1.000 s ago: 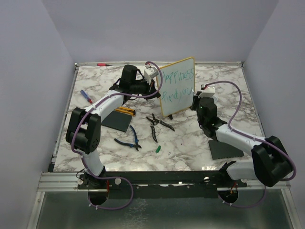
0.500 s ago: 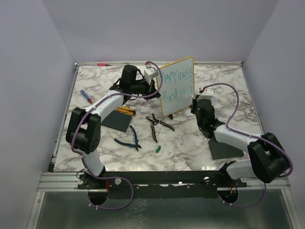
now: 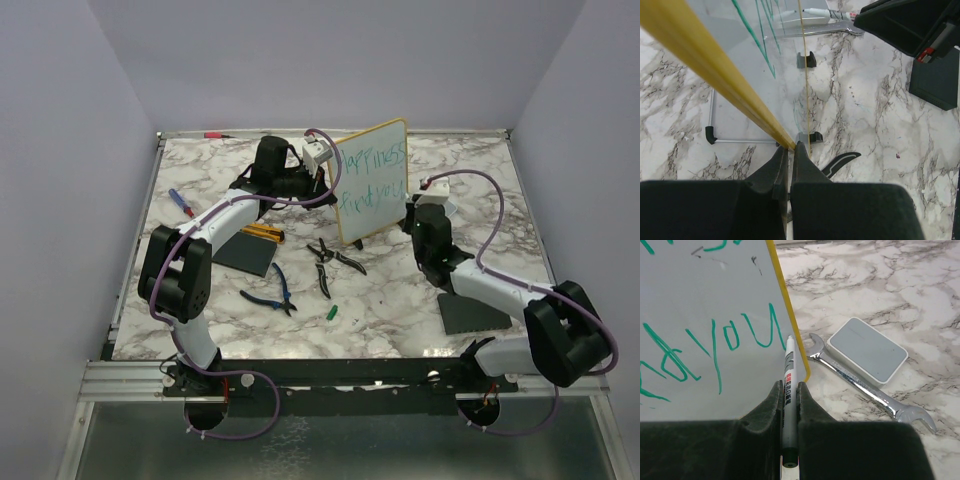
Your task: Write a sentence on the whiteboard
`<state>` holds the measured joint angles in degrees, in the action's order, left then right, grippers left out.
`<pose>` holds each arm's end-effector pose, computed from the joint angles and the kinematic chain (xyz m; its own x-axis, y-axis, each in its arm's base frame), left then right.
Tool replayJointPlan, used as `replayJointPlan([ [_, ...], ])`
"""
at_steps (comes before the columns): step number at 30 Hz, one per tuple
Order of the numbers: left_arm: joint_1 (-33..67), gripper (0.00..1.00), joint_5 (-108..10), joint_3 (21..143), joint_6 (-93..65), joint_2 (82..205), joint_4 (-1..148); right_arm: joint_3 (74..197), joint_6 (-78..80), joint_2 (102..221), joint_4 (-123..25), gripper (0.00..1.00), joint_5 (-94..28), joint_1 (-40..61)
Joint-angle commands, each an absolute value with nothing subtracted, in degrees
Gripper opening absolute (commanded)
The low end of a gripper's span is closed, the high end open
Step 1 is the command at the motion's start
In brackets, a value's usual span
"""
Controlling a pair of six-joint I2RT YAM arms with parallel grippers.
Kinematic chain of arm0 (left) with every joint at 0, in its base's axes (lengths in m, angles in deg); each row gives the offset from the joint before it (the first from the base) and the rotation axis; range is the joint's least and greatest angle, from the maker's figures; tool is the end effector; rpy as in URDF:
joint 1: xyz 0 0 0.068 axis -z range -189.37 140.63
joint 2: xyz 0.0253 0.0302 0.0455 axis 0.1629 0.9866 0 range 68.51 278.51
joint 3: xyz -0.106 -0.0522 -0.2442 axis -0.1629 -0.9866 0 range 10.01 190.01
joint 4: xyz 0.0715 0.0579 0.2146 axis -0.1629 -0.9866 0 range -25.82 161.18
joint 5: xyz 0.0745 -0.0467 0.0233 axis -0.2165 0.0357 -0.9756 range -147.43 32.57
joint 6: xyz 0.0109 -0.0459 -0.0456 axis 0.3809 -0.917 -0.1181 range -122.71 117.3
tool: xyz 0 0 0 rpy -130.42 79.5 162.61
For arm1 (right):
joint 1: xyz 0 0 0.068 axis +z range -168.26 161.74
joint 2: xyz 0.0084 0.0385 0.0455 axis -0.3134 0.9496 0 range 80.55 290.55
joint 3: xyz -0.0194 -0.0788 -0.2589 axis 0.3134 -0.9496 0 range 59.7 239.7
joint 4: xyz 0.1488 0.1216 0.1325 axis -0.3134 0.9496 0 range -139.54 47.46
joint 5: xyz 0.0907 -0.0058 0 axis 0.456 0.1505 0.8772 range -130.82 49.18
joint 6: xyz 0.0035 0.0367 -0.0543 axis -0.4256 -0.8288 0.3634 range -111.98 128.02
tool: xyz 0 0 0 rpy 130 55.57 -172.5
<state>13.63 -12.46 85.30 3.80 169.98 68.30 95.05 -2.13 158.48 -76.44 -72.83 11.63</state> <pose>0.3430 -0.1853 0.2761 -0.3485 0.2350 -0.9074 0.8903 0.3856 -0.2421 0.2540 0.1145 0.2371 -0.2272 0.0417 -0.9730 0.0610 0.9977 0.0285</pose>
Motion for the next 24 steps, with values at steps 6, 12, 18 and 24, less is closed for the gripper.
replayJointPlan([
  [6,13.7,0.0,-14.0,84.9,6.0,169.5,66.9,95.3,-1.2,144.5,-71.2,0.01,-76.7,11.4],
  [12,13.8,0.13,-14.7,84.8,5.5,169.2,66.8,93.7,-0.6,138.8,-70.4,0.01,-75.9,11.4],
  [18,13.7,0.25,-14.7,84.7,5.3,168.8,66.7,93.2,-1.0,138.7,-69.8,0.01,-75.8,11.4],
  [24,13.8,0.45,-15.0,84.6,5.0,168.2,66.8,93.3,-1.2,138.4,-69.5,0.01,-75.7,11.4],
])
